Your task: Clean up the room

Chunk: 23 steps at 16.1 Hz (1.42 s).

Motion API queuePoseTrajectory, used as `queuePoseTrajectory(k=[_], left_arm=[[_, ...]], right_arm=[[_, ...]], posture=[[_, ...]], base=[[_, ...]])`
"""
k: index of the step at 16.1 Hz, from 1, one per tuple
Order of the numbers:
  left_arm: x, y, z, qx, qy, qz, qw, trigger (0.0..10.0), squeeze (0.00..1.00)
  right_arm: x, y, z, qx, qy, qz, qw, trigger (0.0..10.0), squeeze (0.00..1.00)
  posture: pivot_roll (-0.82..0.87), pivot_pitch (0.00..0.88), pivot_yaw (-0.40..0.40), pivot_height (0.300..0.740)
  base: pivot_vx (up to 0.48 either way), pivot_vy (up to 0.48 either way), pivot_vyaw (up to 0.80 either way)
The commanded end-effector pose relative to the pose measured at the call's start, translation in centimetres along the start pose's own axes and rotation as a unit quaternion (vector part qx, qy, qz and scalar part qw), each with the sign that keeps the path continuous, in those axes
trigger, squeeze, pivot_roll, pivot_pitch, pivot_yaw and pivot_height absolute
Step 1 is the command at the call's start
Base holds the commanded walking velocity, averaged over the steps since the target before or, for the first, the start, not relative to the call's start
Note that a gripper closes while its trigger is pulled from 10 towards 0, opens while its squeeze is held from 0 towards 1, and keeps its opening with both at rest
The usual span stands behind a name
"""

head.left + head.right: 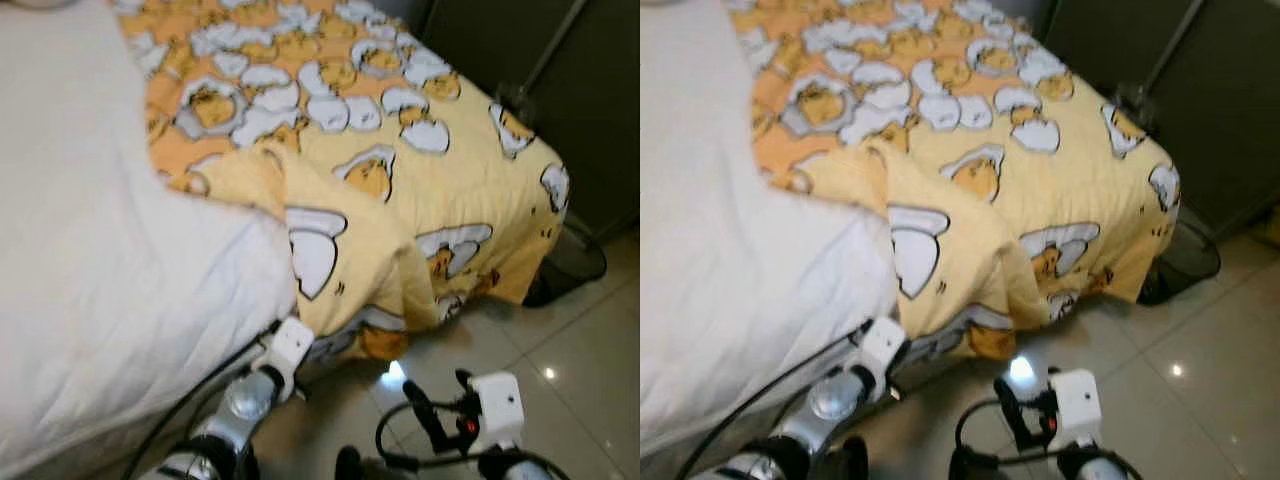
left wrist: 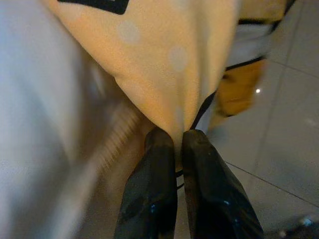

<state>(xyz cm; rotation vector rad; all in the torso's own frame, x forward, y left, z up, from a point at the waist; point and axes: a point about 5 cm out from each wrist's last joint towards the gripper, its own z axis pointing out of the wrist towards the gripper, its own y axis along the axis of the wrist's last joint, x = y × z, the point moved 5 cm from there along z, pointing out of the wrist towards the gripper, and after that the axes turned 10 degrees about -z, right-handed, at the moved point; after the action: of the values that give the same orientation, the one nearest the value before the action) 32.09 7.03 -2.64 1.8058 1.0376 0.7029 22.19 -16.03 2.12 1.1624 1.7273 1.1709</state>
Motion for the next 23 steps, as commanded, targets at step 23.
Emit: queuePoseTrajectory(k=[23], left_arm=[[6.1,10.1,-1.3,-0.215,0.120,-0.149,0.958,10.0,0.00]], right_arm=[[-5.6,6.1,5.1,-0.097,-0.118,0.028,0.988,10.0,0.00]], posture=[[0.01,0.000,-0.033,0.740]], base=[[0.000,-0.063,0.03]])
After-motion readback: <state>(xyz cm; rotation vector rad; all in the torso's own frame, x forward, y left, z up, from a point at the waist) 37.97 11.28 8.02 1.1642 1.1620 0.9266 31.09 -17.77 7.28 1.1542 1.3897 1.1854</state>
